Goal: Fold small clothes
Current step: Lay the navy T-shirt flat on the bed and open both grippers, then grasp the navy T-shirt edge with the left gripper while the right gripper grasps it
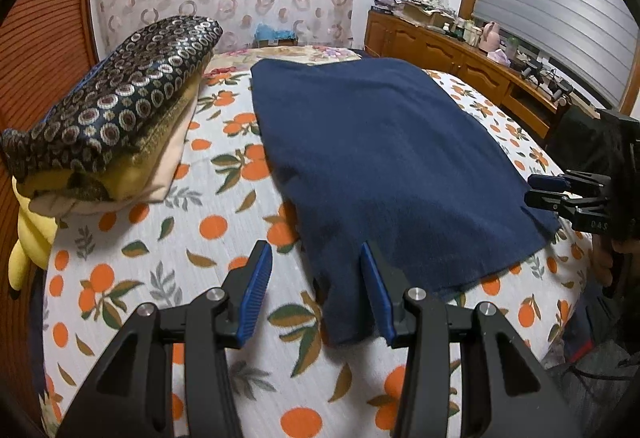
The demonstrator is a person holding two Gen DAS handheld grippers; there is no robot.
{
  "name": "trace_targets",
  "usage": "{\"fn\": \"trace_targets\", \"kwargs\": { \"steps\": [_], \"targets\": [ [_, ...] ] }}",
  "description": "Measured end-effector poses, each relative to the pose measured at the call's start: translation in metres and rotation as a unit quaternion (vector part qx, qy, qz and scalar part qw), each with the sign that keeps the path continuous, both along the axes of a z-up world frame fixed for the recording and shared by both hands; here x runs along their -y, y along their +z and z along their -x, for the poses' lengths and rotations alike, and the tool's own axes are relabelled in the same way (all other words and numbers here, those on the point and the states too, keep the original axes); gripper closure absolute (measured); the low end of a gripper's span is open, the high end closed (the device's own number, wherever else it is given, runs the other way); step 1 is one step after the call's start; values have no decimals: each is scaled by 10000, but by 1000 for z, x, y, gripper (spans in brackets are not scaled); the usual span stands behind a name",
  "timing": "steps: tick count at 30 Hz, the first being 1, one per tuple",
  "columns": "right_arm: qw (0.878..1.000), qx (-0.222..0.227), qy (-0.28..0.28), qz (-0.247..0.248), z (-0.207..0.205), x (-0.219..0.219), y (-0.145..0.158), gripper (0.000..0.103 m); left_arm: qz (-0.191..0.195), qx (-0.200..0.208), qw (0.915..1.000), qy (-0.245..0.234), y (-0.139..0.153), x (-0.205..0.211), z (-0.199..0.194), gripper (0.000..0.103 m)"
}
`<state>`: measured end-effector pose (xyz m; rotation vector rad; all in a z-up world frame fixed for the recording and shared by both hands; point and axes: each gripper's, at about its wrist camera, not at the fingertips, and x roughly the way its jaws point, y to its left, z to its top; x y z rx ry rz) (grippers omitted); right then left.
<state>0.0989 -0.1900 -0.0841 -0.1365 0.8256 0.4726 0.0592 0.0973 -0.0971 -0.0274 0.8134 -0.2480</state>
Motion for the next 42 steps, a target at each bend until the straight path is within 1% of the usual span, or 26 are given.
{"fn": "trace_targets", "kwargs": {
  "steps": [6, 10, 15, 17, 18, 19, 20, 21, 23, 24, 26, 29, 32, 37, 39, 42],
  "targets": [
    [9999, -14, -63, 82, 6, 1, -3, 55, 73, -198, 9998, -9, -12, 0, 6, 58],
    [9995, -16, -247, 220, 8, 8, -5, 55, 150, -269, 9995, -62, -16, 1, 7, 58],
    [9999, -52, -101, 130, 12, 7, -5, 55, 222, -266, 9994, -94, -16, 3, 4, 58],
    [9998, -20, 61, 181, 15, 1, -5, 62, 361, -267, 9988, -198, -16, 4, 4, 58],
    [9996, 37, 117, 265, 17, -3, -6, 65, 430, -266, 9984, -272, -17, 4, 4, 66],
    [9994, 52, 191, 279, 18, -6, -6, 73, 490, -286, 9977, -359, -17, 5, 3, 73],
    [9994, 18, 267, 211, 17, -6, -6, 81, 507, -303, 9975, -390, -17, 6, 3, 83],
    [9994, 1, 286, 177, 16, -7, -6, 84, 536, -310, 9972, -425, -16, 7, 3, 90],
    [9992, -35, 379, 81, 15, -7, -6, 95, 584, -259, 9968, -476, -12, 8, 3, 98],
    [9993, -32, 375, 36, 14, -7, -5, 95, 584, -208, 9969, -483, -9, 9, 4, 100],
    [9992, -9, 382, -145, 14, -4, -3, 97, 616, -46, 9969, -488, 1, 9, 5, 101],
    [9979, 137, 371, -509, 15, 3, 11, 97, 709, 148, 9962, -489, 20, 8, -1, 101],
    [9957, 359, 397, -754, 8, 6, 34, 97, 824, 325, 9951, -448, 38, 4, -17, 101],
    [9918, 876, 474, -803, -27, 0, 77, 98, 951, 643, 9929, -316, 67, 0, -61, 101],
    [9905, 1010, 461, -807, -48, -3, 88, 98, 1033, 684, 9919, -268, 74, -2, -81, 101],
    [9895, 1085, 440, -850, -77, -5, 98, 98, 1022, 712, 9921, -169, 79, -5, -106, 101]
  ]
}}
